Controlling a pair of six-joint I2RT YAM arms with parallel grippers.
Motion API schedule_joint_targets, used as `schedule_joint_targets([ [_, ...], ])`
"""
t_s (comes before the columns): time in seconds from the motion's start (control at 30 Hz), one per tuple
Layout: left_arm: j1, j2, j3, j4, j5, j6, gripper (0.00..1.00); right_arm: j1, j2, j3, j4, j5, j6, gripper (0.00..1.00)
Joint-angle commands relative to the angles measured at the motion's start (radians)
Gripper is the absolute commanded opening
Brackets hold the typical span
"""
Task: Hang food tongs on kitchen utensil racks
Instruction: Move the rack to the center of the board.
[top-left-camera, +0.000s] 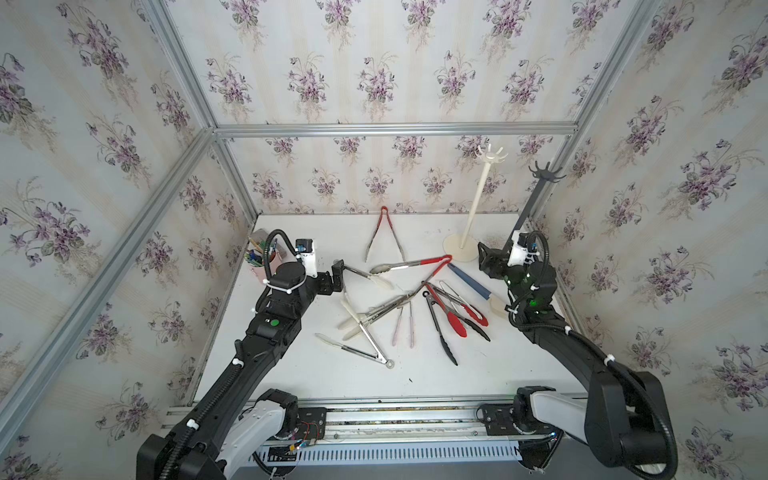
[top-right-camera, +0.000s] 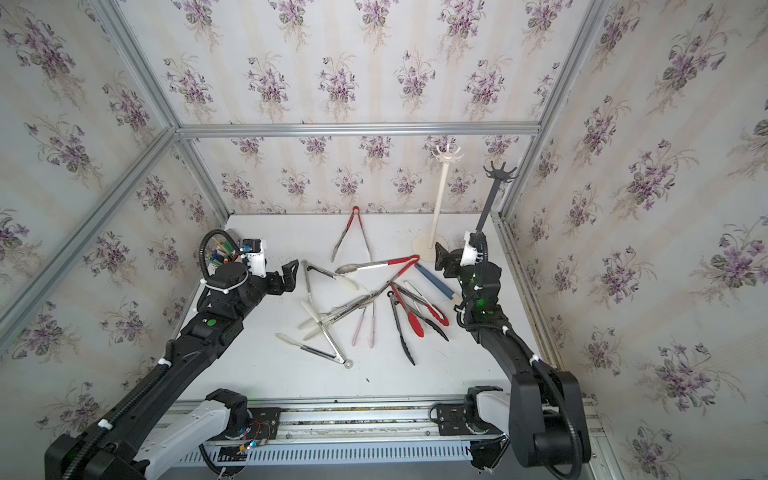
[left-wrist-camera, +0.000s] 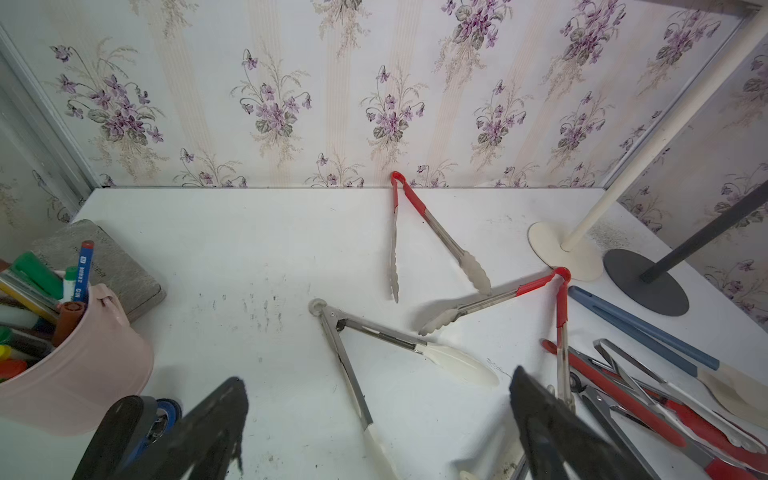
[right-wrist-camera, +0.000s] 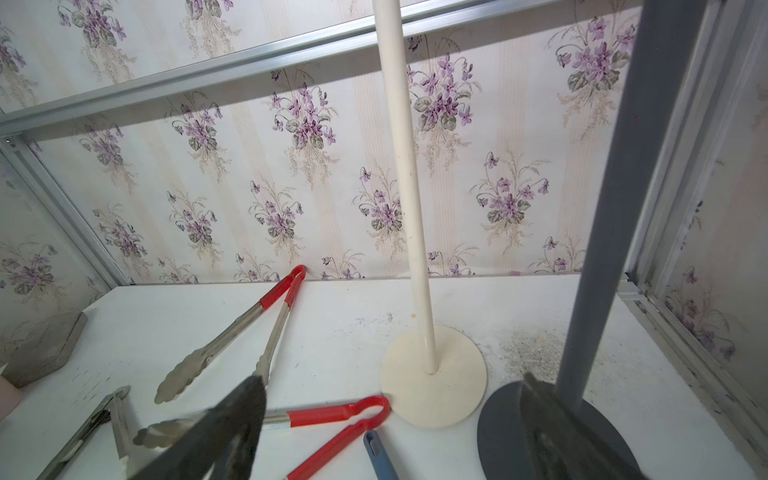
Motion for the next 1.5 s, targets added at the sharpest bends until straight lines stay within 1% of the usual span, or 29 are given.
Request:
schedule_joint_targets([
  [0.0,-0.001,-0.018,-0.009,-0.001,0.011,-0.023,0.99,0.007,0.100,0.078,0.103,-0.030,0.030,0.93],
  [0.17,-0.004,-0.067,-0.038,-0.012,0.021,-0.045,0.99,0.026,0.259,0.224,0.119,-0.004,0.029,0.90],
  [0.37,-0.004,-0.122,-0.059,-0.047,0.035,-0.059,0.99,0.031,0.397,0.373,0.087,0.040,-0.006,0.88],
  [0.5,-0.004,-0.145,-0.058,-0.081,0.036,-0.061,0.99,0.033,0.459,0.445,0.069,0.101,-0.031,0.84],
  [0.7,-0.004,-0.155,-0.051,-0.111,0.024,-0.057,0.99,0.034,0.538,0.538,0.054,0.115,-0.049,0.79],
  [0.9,-0.004,-0.150,-0.048,-0.118,0.015,-0.054,0.99,0.034,0.590,0.610,0.031,0.130,-0.058,0.77],
  [1.1,-0.004,-0.152,-0.051,-0.122,0.017,-0.055,0.99,0.036,0.626,0.653,0.023,0.139,-0.048,0.63],
  [1.3,-0.004,-0.155,-0.061,-0.124,0.013,-0.048,0.99,0.037,0.649,0.684,0.021,0.123,-0.049,0.49],
  [1.47,-0.004,-0.160,-0.068,-0.125,0.014,-0.045,0.99,0.038,0.658,0.692,0.024,0.102,-0.051,0.43],
])
